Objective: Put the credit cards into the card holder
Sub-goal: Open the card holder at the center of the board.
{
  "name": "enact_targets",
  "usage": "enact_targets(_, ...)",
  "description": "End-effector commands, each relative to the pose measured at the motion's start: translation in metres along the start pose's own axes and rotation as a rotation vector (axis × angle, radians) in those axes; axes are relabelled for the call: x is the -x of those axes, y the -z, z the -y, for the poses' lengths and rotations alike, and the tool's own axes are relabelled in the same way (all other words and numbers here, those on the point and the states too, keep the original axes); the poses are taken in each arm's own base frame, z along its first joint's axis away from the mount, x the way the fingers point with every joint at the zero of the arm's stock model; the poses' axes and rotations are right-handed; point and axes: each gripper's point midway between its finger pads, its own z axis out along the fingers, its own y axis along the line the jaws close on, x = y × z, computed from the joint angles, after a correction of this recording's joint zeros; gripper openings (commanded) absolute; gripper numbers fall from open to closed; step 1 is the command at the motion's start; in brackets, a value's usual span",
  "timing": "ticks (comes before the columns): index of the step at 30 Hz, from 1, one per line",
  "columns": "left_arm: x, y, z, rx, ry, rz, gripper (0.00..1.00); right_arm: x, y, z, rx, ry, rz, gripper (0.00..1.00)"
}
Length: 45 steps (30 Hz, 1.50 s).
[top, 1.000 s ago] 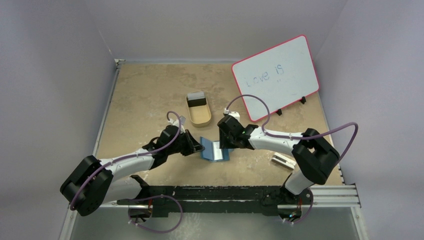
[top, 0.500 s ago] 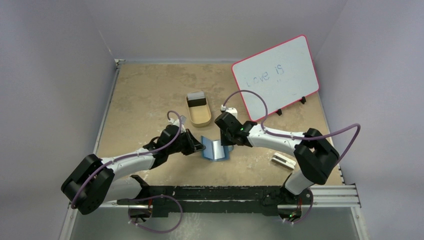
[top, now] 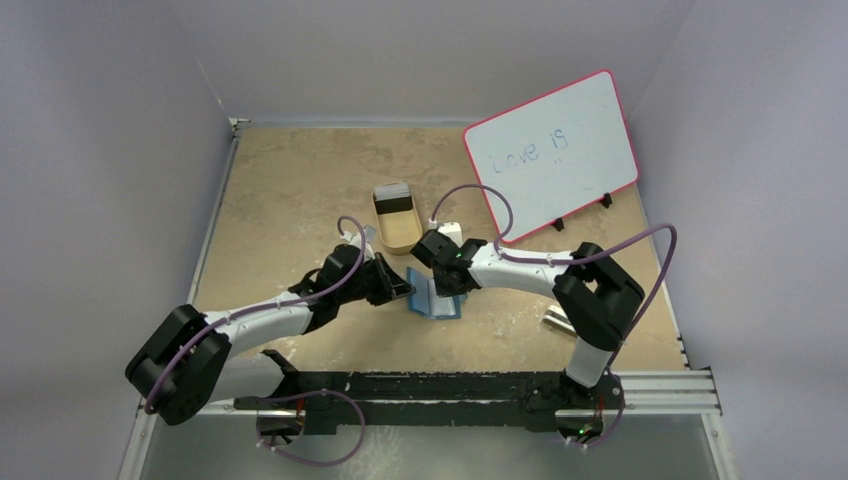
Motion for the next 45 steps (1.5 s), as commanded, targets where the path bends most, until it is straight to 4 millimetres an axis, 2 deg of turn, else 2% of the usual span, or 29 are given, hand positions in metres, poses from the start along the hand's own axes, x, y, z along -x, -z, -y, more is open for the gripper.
enact_targets(1,0.016,0.000,0.032,-0.102,-0.017,0.041,0.00,-0.007,0.006,0.028,-0.131,0.009,-0.022,0.28)
enact_targets(4,0.014,0.000,0.030,-0.096,-0.016,0.038,0.00,0.005,0.016,0.022,-0.086,0.000,0.020,0.29)
enact_targets(10,0.014,-0.002,0.028,-0.089,-0.015,0.036,0.00,0.028,0.044,-0.012,0.133,-0.036,0.092,0.27)
enact_targets(15,0.015,-0.001,0.029,-0.090,-0.021,0.041,0.00,0.049,0.068,-0.028,0.264,-0.063,0.179,0.24)
enact_targets(19,0.016,-0.001,0.029,-0.089,-0.020,0.043,0.00,0.057,0.081,-0.042,0.343,-0.075,0.213,0.22)
enact_targets(22,0.016,-0.001,0.027,-0.083,-0.018,0.044,0.00,0.054,0.079,-0.048,0.371,-0.088,0.205,0.22)
enact_targets(25,0.015,-0.001,0.024,-0.072,-0.017,0.045,0.00,0.037,0.069,-0.052,0.397,-0.104,0.145,0.25)
enact_targets(29,0.013,-0.002,0.009,-0.019,-0.021,0.053,0.00,0.033,0.061,-0.055,0.413,-0.118,0.140,0.29)
enact_targets(30,0.014,-0.002,0.005,-0.007,-0.020,0.058,0.00,0.025,0.055,-0.054,0.411,-0.113,0.120,0.30)
enact_targets(32,0.012,-0.003,-0.004,0.024,-0.016,0.063,0.00,0.020,0.050,-0.058,0.431,-0.119,0.102,0.32)
enact_targets(37,0.007,-0.005,-0.032,0.123,-0.002,0.058,0.11,0.016,0.044,-0.065,0.457,-0.130,0.082,0.37)
enact_targets(41,0.011,0.000,-0.053,0.246,0.007,0.086,0.26,0.014,0.038,-0.066,0.448,-0.125,0.070,0.41)
enact_targets(45,0.021,0.010,-0.055,0.305,-0.007,0.132,0.33,0.014,0.035,-0.064,0.424,-0.124,0.068,0.41)
